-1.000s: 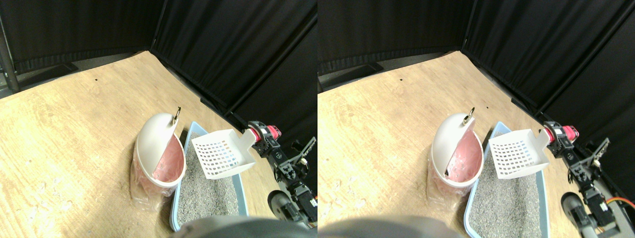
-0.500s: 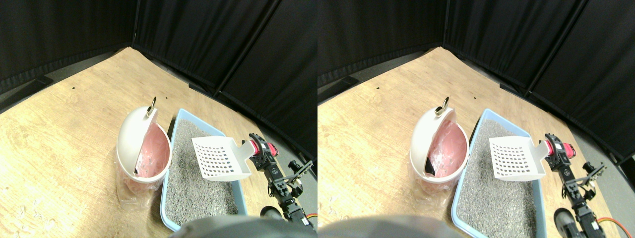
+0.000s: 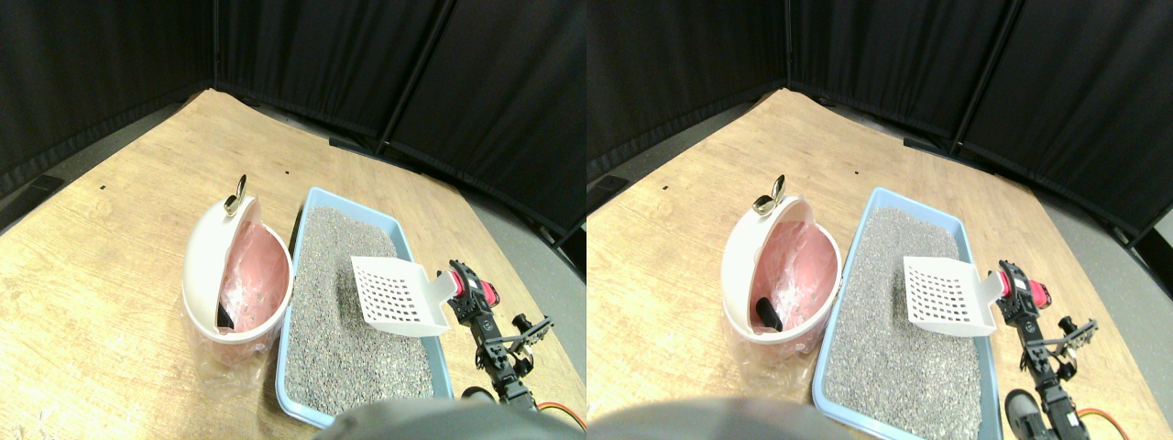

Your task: Scoop (unimanual)

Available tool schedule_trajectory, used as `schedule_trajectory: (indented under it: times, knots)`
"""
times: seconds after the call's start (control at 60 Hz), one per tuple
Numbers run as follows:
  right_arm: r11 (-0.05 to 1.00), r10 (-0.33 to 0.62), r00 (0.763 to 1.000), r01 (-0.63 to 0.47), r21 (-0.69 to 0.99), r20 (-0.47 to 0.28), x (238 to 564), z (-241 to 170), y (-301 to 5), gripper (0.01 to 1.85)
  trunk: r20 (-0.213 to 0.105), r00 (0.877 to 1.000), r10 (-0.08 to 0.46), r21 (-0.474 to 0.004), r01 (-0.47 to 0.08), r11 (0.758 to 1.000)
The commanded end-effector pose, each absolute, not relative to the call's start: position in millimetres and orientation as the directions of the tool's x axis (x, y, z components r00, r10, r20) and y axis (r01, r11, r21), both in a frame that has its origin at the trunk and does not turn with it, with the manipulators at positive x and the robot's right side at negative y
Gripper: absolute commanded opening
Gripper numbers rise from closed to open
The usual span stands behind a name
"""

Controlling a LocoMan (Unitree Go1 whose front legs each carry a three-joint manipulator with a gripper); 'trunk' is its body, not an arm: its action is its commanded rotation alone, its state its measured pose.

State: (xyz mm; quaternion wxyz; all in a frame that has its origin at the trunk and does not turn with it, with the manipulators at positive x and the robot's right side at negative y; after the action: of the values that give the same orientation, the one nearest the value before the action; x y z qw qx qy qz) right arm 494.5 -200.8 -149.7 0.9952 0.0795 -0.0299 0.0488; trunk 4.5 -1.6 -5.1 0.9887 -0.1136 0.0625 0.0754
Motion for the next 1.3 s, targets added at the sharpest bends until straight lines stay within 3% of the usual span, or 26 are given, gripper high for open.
schedule_trajectory:
  times: [0.017,0.417,0.533,0.567,0.6,0.617,0.633,0.65,0.683,0.85,1.05,1.133,1.3]
  knots:
    - [0.979,0.077,0.989,-0.099,0.179,0.126,497.0,-148.9,-203.0,0.12,-0.117,0.984,0.138,-0.215,-0.16,0.963]
    - [0.983,0.054,0.995,-0.069,0.172,0.09,505.2,-166.6,-216.3,0.12,-0.124,0.984,0.131,-0.213,-0.156,0.965]
    - [0.98,0.044,0.998,-0.035,0.197,-0.042,504.7,-165.6,-217.4,0.12,-0.127,0.983,0.132,-0.218,-0.158,0.963]
    - [0.981,0.028,0.998,-0.017,0.192,-0.054,504.3,-165.0,-217.3,0.21,-0.129,0.983,0.133,-0.221,-0.159,0.962]
    - [0.983,-0.006,0.994,0.025,0.181,-0.105,503.9,-164.2,-218.0,0.51,-0.13,0.982,0.134,-0.222,-0.16,0.962]
    - [0.983,-0.006,0.994,0.025,0.181,-0.105,503.9,-164.2,-218.0,0.51,-0.131,0.982,0.134,-0.223,-0.161,0.961]
    - [0.982,-0.03,0.991,0.055,0.183,-0.132,503.7,-164.0,-218.9,0.72,-0.132,0.982,0.135,-0.224,-0.162,0.961]
    - [0.982,-0.03,0.991,0.055,0.183,-0.132,503.7,-164.0,-218.9,0.72,-0.133,0.982,0.136,-0.225,-0.164,0.961]
    - [0.982,-0.043,0.985,0.072,0.175,-0.166,502.9,-163.7,-220.6,0.99,-0.133,0.981,0.138,-0.226,-0.165,0.96]
    - [0.98,-0.037,0.972,0.081,0.183,-0.233,503.1,-160.8,-223.8,1.38,-0.139,0.98,0.145,-0.233,-0.174,0.957]
    - [0.984,0.003,0.952,0.053,0.172,-0.307,503.0,-150.5,-227.4,1.58,-0.139,0.979,0.148,-0.234,-0.178,0.956]
    - [0.982,0.044,0.952,0.015,0.19,-0.304,499.3,-143.1,-229.4,1.56,-0.139,0.979,0.146,-0.232,-0.176,0.957]
    - [0.983,0.038,0.953,0.017,0.182,-0.3,485.5,-126.7,-229.1,1.53,-0.133,0.982,0.131,-0.222,-0.158,0.962]
